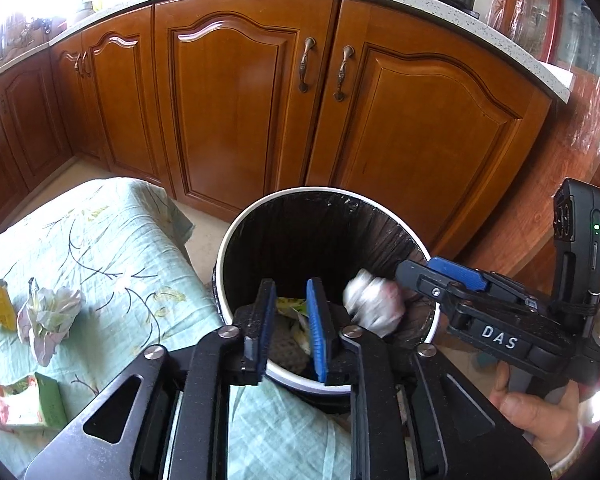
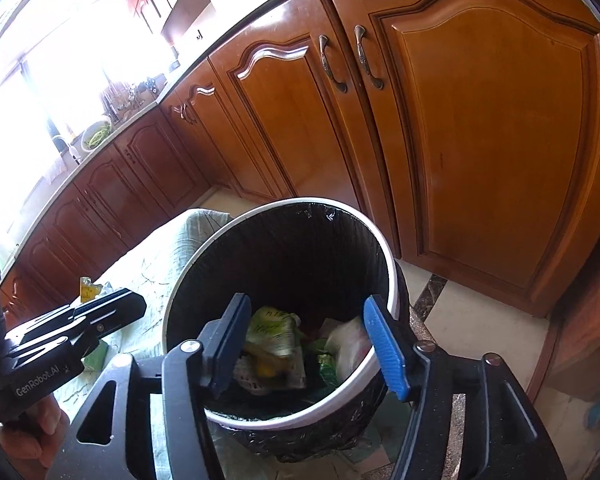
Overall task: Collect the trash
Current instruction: 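Move both open tools back over the cartons on the table, then grasp the white milk carton with the left tool while the right tool grasps the green carton, then carry both cartons over the trash bin and open both tools, then move both open tools back over the yellow bag and crumpled paper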
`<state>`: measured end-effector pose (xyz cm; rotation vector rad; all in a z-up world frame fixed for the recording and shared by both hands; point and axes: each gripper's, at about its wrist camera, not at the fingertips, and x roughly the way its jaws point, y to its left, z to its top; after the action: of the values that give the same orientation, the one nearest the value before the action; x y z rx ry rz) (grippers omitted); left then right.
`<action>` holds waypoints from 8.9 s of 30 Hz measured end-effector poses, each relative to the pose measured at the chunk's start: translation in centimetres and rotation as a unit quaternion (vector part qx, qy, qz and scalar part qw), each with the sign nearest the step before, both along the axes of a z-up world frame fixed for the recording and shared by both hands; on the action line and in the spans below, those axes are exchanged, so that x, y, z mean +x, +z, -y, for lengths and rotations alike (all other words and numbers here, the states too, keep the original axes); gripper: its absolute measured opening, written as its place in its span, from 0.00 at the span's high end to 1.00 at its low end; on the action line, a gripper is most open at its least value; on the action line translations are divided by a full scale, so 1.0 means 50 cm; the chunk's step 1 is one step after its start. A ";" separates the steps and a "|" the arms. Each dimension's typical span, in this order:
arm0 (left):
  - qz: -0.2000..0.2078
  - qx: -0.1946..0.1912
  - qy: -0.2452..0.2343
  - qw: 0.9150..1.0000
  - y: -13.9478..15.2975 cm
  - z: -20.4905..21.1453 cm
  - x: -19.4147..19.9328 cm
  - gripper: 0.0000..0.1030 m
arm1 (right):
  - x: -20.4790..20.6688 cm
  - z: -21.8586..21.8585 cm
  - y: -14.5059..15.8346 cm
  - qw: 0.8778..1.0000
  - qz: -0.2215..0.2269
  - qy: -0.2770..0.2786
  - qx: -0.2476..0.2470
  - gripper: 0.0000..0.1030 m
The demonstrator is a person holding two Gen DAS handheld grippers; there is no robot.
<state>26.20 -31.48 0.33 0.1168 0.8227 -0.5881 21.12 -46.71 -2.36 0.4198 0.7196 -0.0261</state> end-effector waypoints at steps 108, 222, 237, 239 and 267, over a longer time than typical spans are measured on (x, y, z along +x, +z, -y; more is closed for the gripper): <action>-0.081 -0.001 0.167 0.983 -0.105 -0.618 -0.054 0.55 | -0.024 -0.447 -0.035 0.977 -0.047 0.208 -0.020 0.42; -0.058 -0.037 0.081 0.994 -0.030 -0.261 -0.035 0.36 | -0.058 -0.136 0.035 0.995 0.035 0.052 0.077 0.13; -0.071 -0.075 0.199 0.974 -0.060 -0.540 -0.083 0.34 | -0.026 -0.385 0.026 0.992 -0.029 0.126 0.009 0.00; -0.072 -0.078 0.210 0.972 -0.066 -0.562 -0.086 0.34 | -0.022 -0.400 0.016 0.991 -0.030 0.129 0.015 0.00; -0.046 -0.047 0.222 0.973 -0.032 -0.629 0.110 0.30 | 0.182 -0.453 -0.031 0.985 -0.066 0.113 0.114 0.19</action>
<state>31.71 -0.05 -1.28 -0.1797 0.8751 -0.2103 30.21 -24.08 -3.92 0.5569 0.9024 0.2461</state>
